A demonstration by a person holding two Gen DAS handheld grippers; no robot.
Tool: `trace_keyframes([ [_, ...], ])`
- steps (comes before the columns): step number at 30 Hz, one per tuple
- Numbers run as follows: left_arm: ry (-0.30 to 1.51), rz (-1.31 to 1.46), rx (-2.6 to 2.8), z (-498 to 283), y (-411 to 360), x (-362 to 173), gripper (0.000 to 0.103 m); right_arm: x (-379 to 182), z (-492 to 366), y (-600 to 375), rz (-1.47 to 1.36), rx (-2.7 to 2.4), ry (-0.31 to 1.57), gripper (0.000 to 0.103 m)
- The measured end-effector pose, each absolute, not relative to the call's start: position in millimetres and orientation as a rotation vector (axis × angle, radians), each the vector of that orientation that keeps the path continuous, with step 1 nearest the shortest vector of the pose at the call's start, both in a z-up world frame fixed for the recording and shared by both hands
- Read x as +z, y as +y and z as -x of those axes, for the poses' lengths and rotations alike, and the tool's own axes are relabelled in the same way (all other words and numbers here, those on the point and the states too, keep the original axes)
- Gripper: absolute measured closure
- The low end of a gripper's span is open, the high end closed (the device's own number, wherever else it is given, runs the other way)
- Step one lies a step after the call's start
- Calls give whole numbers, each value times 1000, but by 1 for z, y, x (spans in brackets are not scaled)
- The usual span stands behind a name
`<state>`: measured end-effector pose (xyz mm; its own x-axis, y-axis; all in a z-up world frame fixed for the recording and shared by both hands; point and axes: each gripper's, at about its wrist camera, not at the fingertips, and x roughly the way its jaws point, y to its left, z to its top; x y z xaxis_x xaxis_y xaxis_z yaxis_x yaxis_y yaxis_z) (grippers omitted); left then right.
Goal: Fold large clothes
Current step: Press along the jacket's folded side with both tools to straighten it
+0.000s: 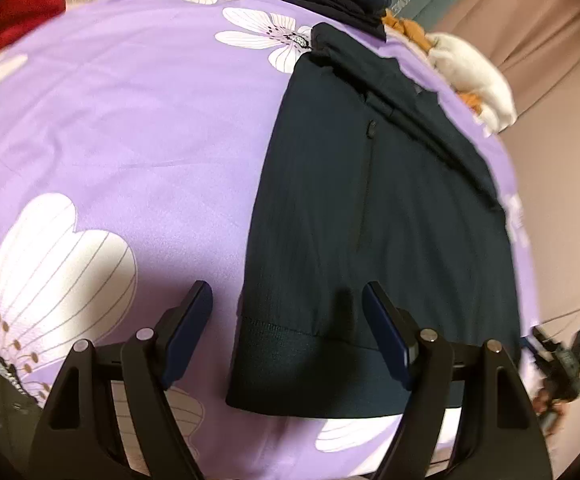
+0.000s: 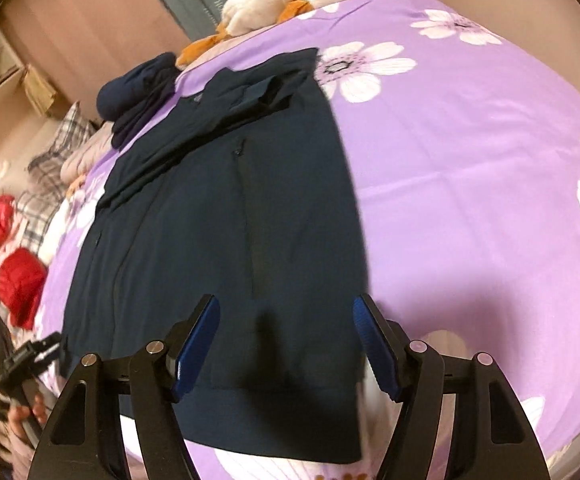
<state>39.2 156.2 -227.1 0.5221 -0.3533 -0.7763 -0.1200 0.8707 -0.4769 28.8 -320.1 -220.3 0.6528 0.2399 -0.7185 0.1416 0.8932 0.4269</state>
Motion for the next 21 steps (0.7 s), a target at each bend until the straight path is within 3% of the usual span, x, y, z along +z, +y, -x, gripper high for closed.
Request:
trace_keyframes([
  [11,1036,566,-305,-44,150,-225,21,-239,-23,-320,-571,212,950,25],
  [21,1049,568,-365,-72,142,-227,18,-239,-46,-320,-610,271,933,25],
])
